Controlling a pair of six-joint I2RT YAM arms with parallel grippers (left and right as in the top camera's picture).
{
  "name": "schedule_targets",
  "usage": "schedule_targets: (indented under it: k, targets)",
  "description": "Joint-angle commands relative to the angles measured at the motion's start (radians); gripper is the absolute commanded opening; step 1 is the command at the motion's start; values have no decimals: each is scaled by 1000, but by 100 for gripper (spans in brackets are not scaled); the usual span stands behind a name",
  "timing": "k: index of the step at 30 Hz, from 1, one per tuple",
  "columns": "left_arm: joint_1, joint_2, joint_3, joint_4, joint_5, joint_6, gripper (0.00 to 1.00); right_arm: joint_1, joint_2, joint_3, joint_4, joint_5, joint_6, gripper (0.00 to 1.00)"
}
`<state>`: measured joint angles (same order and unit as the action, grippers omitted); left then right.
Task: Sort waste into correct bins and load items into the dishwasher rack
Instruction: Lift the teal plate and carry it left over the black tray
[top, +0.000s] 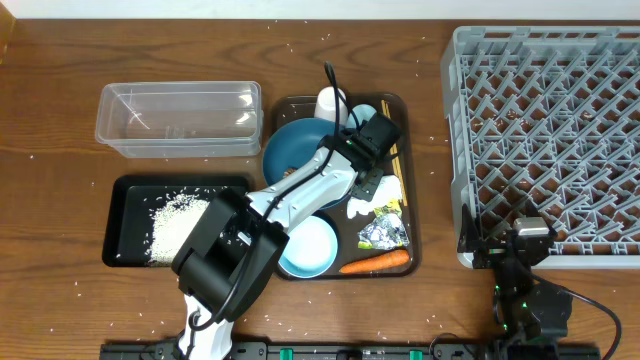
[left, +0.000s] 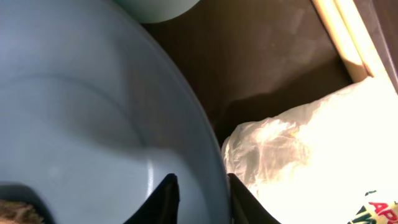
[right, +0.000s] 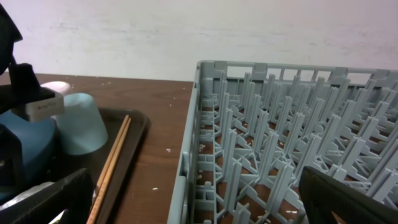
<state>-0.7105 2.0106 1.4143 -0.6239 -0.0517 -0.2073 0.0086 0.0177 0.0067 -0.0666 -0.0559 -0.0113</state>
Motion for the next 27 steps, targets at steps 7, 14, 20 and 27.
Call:
schedule_targets:
  k: [7, 14, 20, 27]
  targets:
    - [-15, -18, 15, -6, -9, 5, 6, -8, -3, -1, -4, -1, -2, 99]
    - [-49, -103, 15, -15, -9, 4, 6, -8, -3, -1, -4, -1, -2, 99]
    - [-61, -211, 15, -58, -9, -66, 6, -8, -3, -1, -4, -1, -2, 99]
    - [-58, -375, 15, -169, -9, -184, 6, -8, -3, -1, -4, -1, -2, 99]
